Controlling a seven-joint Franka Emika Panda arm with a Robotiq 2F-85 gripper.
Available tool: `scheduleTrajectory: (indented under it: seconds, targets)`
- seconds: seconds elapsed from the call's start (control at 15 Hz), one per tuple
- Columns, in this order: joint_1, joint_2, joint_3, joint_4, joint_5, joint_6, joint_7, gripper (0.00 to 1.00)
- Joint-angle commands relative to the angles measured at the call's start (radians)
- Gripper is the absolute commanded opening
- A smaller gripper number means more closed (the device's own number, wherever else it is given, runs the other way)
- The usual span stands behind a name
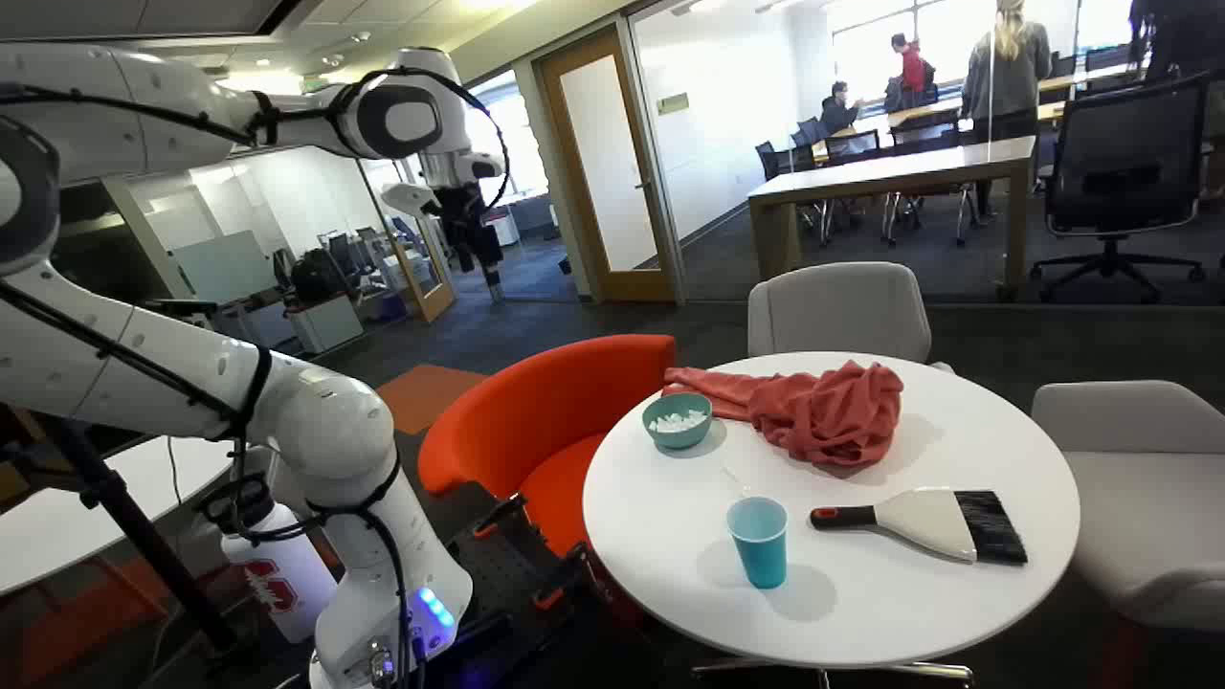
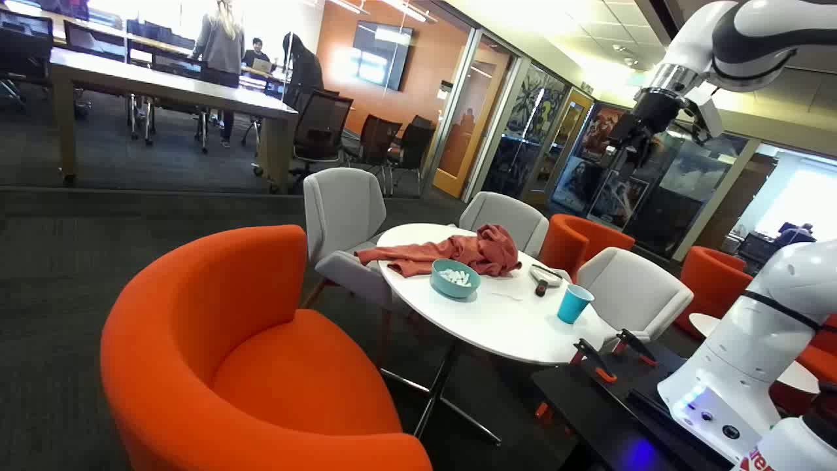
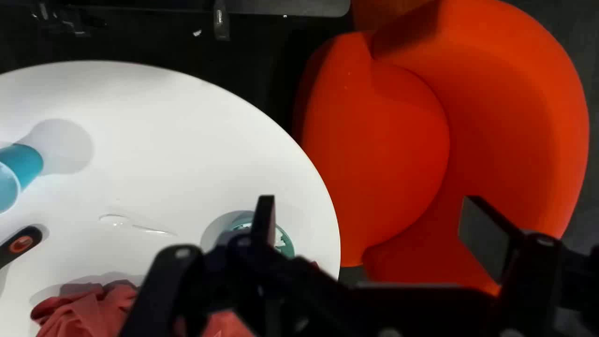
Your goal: Put the sweatshirt on the armrest of the orange chair
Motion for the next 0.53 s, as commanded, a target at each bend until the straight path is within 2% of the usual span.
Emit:
scheduleTrajectory:
  seconds: [0.0, 0.33, 0.47]
  targets:
    - [-0.012, 0.0, 0.008, 0.003, 0.005, -0.005, -0.006, 1.0]
    - [-0.012, 0.0, 0.008, 0.003, 0.005, -0.005, -0.006, 1.0]
    - [-0.032, 0.056, 0.02, 0.03, -0.005, 0.035, 0.019, 1.0]
